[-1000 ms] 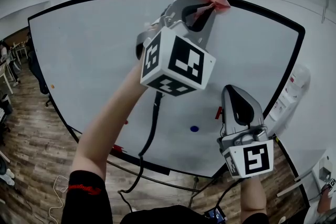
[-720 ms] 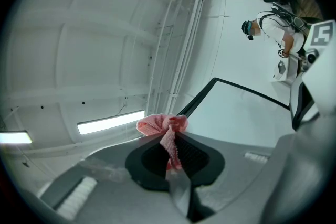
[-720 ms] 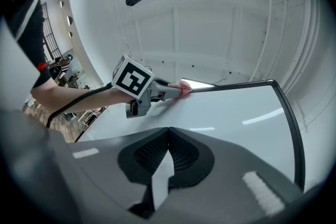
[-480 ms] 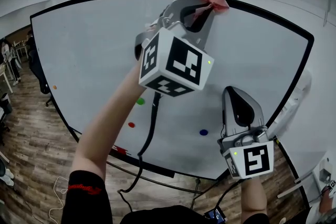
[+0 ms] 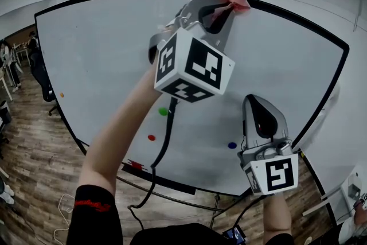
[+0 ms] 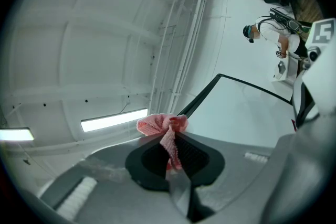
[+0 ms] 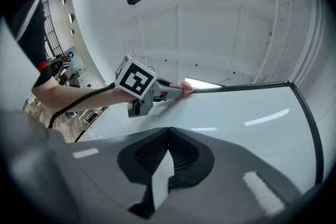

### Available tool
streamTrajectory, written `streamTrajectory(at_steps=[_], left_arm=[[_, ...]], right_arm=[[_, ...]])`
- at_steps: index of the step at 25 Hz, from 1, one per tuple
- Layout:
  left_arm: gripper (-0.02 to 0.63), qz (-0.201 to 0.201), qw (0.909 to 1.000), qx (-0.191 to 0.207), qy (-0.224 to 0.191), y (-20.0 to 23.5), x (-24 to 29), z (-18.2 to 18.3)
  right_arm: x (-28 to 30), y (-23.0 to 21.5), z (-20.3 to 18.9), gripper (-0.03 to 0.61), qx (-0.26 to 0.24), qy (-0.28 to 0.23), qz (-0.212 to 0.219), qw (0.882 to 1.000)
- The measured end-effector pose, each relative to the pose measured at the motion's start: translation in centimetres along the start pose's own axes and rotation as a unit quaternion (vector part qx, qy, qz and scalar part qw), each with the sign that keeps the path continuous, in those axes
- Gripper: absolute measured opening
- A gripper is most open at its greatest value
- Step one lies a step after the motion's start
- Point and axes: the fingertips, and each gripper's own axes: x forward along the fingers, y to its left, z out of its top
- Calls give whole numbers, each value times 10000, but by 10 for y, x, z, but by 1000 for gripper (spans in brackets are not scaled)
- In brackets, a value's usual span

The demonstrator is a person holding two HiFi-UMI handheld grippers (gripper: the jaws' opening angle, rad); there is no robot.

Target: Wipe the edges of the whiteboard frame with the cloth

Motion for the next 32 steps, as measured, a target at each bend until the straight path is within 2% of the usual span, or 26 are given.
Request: streamTrajectory(at_steps=[17,32], left_arm=[[21,31,10000,-10,64,59,-37,-46],[21,-56,9999,116,28,73,-45,-58]], right_arm=[[41,66,10,2,-66,21,-24,10000],[57,82,6,2,21,-2,-167,9999]])
